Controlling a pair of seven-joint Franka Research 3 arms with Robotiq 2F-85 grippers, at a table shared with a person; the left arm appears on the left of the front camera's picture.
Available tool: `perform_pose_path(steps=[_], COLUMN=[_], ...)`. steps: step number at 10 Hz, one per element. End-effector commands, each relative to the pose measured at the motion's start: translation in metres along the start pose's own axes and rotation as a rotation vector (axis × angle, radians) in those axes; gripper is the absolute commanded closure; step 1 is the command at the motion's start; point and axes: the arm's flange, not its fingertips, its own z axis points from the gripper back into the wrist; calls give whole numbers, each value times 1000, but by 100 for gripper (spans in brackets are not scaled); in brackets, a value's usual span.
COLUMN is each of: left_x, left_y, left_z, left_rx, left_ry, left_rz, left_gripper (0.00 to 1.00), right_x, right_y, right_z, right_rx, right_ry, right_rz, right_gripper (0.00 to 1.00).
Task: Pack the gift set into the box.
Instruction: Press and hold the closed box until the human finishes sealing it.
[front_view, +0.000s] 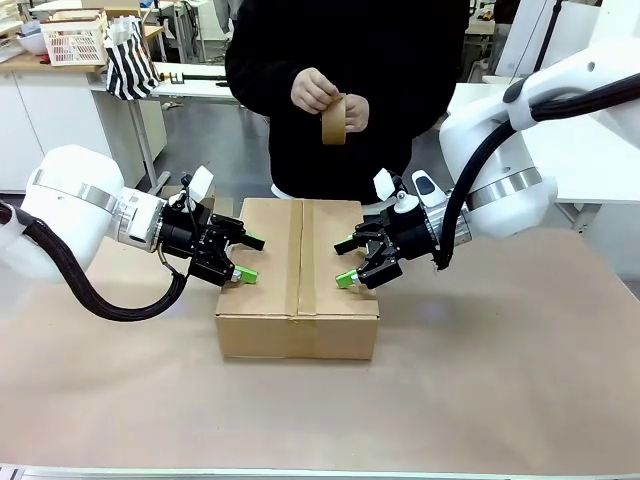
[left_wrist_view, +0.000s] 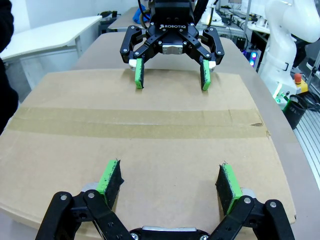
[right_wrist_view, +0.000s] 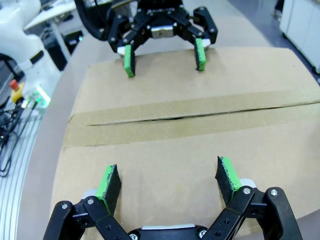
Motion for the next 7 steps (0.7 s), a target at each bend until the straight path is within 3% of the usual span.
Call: perform_pose_path(steps=[1,7], left_x=[-1,-1], left_y=[-1,-1], left_z=[0,0], left_rx=[-1,-1], left_ry=[0,0], left_rz=[-11,-11], left_gripper=[0,0], right_x=[-5,-5], right_y=[2,2], right_z=[-1,-1], right_rx=[-5,-5], right_ry=[-5,-5], right_rz=[-18,-18], right_gripper=[0,0])
